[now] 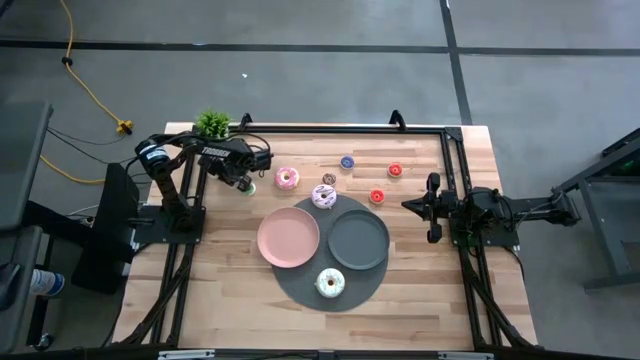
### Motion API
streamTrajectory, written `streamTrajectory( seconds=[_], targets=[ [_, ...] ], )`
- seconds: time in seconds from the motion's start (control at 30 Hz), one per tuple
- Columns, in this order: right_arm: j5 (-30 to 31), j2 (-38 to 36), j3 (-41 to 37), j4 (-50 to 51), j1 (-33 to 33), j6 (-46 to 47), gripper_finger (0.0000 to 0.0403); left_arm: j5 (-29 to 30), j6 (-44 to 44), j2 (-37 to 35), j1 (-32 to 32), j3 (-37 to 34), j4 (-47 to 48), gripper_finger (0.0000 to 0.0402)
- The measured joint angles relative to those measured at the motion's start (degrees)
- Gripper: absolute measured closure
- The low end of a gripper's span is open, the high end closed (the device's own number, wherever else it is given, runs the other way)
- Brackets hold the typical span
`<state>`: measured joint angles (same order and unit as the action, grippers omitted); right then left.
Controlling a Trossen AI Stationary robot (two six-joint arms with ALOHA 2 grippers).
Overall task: Pick & Place donuts
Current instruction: Put the small white donut on the black plate
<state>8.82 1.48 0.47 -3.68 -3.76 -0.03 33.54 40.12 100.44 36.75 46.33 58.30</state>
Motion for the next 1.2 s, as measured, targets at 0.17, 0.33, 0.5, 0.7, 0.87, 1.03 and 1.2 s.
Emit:
streamTrajectory(
  seconds=[0.17, 0.33, 0.5, 0.7, 0.87, 1.03, 1.2],
  targets=[
    [0.0, 0.0, 0.0, 0.0, 0.0, 0.0, 0.0402, -0.1, 0.0, 0.0, 0.0, -0.1, 0.3, 0.0297],
    [0.0, 0.0, 0.0, 0.0, 0.0, 0.0, 0.0402, -0.1, 0.0, 0.0, 0.0, -0.1, 0.3, 0.0321],
    [0.0, 0.0, 0.0, 0.0, 0.0, 0.0, 0.0402, 0.1, -0.1, 0.0, 0.0, 0.0, 0.5, 0.0344],
    [0.0, 0.0, 0.0, 0.0, 0.0, 0.0, 0.0402, -0.1, -1.5, 0.0, 0.0, 1.3, 2.7, 0.0361],
    [0.0, 0.0, 0.0, 0.0, 0.0, 0.0, 0.0402, 0.2, -2.6, 0.0, 0.0, 3.3, 3.6, 0.0365],
    [0.0, 0.0, 0.0, 0.0, 0.0, 0.0, 0.0402, 0.0, -3.1, 0.0, 0.0, 6.0, 5.6, 0.0365],
    [0.0, 0.0, 0.0, 0.0, 0.0, 0.0, 0.0402, 0.0, -4.4, 0.0, -0.1, 8.3, 6.8, 0.0365]
  ],
)
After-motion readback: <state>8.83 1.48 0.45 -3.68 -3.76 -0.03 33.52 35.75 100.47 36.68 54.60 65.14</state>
